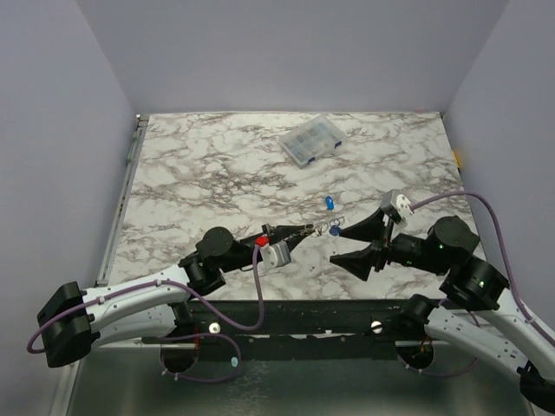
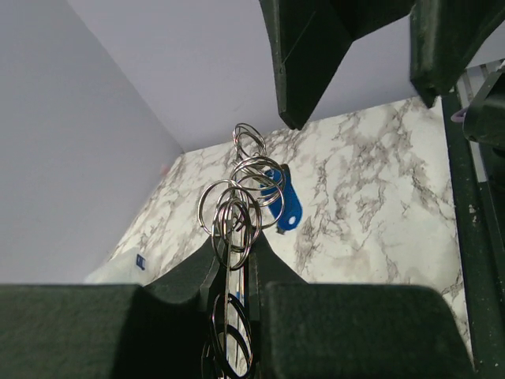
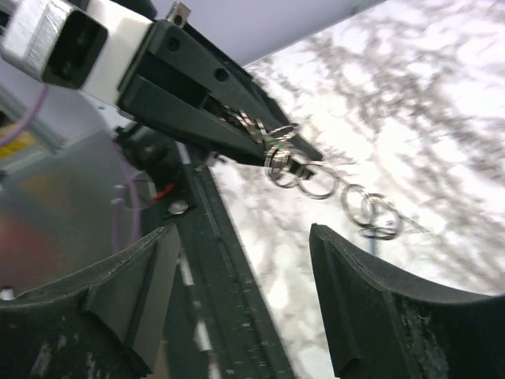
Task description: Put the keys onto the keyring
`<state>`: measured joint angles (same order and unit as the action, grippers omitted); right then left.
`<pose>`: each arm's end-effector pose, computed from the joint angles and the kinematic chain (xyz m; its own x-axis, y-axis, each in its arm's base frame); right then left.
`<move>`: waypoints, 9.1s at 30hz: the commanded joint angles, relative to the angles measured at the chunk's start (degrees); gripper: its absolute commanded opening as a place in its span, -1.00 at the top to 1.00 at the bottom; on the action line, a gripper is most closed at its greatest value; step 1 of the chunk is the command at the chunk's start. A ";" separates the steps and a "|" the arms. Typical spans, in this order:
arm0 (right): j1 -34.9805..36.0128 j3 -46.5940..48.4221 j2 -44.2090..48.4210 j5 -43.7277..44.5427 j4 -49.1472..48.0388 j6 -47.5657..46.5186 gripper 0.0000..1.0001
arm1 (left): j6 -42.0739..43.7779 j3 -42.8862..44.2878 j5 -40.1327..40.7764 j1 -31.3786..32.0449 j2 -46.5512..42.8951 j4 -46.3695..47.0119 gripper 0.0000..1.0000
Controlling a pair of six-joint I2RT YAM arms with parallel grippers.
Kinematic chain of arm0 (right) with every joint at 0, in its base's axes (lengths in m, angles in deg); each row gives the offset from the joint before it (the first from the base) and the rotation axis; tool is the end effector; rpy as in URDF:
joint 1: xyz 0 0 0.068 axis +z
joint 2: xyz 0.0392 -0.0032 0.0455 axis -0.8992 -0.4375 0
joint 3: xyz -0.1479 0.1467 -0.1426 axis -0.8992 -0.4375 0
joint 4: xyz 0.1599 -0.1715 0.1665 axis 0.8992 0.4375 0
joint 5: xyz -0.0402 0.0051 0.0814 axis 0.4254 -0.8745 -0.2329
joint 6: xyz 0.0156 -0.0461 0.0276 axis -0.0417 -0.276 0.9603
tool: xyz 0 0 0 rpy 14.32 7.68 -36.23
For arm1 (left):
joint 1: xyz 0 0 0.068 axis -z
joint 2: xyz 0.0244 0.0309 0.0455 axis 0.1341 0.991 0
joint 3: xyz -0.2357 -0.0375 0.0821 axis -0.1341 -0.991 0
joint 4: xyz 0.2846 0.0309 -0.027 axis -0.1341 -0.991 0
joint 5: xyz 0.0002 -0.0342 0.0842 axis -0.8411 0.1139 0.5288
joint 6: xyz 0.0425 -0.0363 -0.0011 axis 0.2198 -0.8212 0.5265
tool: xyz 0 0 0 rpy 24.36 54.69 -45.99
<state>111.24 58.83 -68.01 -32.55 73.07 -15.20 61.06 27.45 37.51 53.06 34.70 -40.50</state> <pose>0.1050 0.1357 0.3601 -0.2737 0.0021 -0.9618 -0.9039 0.3411 0.2580 0.1191 -0.2321 0.2692 0.4983 -0.0261 -0.8666 0.8294 0.3055 0.4677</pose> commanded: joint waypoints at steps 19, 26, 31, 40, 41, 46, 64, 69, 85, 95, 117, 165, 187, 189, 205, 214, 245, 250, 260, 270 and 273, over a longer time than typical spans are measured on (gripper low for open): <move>0.05 1.78 -5.18 -0.96 -1.27 -40.31 -0.95 | -8.77 4.49 -18.58 -2.71 2.86 2.62 1.00; 0.08 1.99 -6.06 -3.67 0.74 -37.17 -0.74 | -9.40 4.76 -16.53 -3.44 3.04 2.62 1.00; 0.11 1.60 -6.61 -3.42 1.42 -36.24 -0.62 | -10.13 4.85 -14.16 -3.83 3.19 2.62 1.00; 0.19 -0.83 -7.77 -3.06 -2.13 -36.72 -0.27 | -11.90 4.96 -15.12 -4.26 3.64 3.75 1.00; 0.19 -0.91 -7.98 -3.06 -2.22 -36.83 -0.19 | -12.08 4.94 -15.09 -4.26 3.64 3.99 1.00; 0.54 -2.13 -8.12 -3.22 -4.91 -36.19 -0.04 | -12.80 4.76 -15.43 -4.43 3.81 4.72 1.00; 0.72 -8.69 -2.41 -7.76 -26.65 -27.47 0.66 | -13.54 4.75 -18.29 -4.48 5.70 5.08 1.00; 0.72 -11.61 -0.82 -7.51 -33.39 -23.51 0.84 | -13.59 4.76 -20.73 -4.47 6.22 4.97 1.00; 0.72 -6.69 0.42 -1.46 -13.76 -29.71 0.99 | -3.91 19.65 -19.58 -4.74 -3.73 -29.26 -0.28; 0.72 2.07 -5.04 1.71 0.72 -28.87 0.99 | 9.72 35.93 -10.24 2.10 6.92 -53.71 -0.23; 0.72 8.69 -8.49 5.14 15.45 -24.82 0.99 | 12.39 36.43 -2.98 5.47 14.62 -48.48 0.28; 0.72 1.73 -1.96 1.61 11.08 -32.59 0.99 | 8.85 25.08 -8.75 4.81 4.20 -39.19 -0.43; 0.72 1.71 -2.50 1.43 10.41 -32.08 0.99 | 5.96 21.11 -12.50 4.74 7.30 -28.30 -0.09; 0.72 1.75 -2.49 1.39 10.25 -32.10 0.99 | 5.96 20.93 -12.22 4.79 7.29 -29.01 -0.20; 0.72 1.49 -2.14 1.31 9.15 -31.38 0.99 | 3.71 21.91 -12.37 4.79 11.17 -28.39 0.18; 0.72 0.54 -1.79 2.01 9.24 -31.40 0.99 | 3.26 20.83 -10.54 4.74 9.61 -24.98 0.52; 0.74 -1.62 3.13 2.61 7.54 -25.34 -0.40 | 0.47 12.01 -12.59 -0.17 2.91 -10.21 1.00; 0.72 4.69 2.04 3.24 9.83 -26.87 -0.42 | 1.97 11.29 -11.81 -0.22 2.82 -10.26 1.00; 0.72 9.10 0.90 0.89 11.10 -29.92 -0.15 | 4.82 9.79 -12.35 -0.22 3.01 -10.28 1.00; 0.72 16.57 -8.95 -1.56 20.88 -34.40 0.14 | 5.24 10.01 -14.18 -0.13 4.20 -12.02 1.00; 0.72 17.38 -11.57 -2.38 22.57 -35.50 0.08 | 4.89 10.04 -14.53 -0.13 4.55 -12.10 1.00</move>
<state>112.31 74.40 -76.73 -32.28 90.23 -48.32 65.56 37.11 25.07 53.04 38.70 -53.02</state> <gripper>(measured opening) 0.453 0.329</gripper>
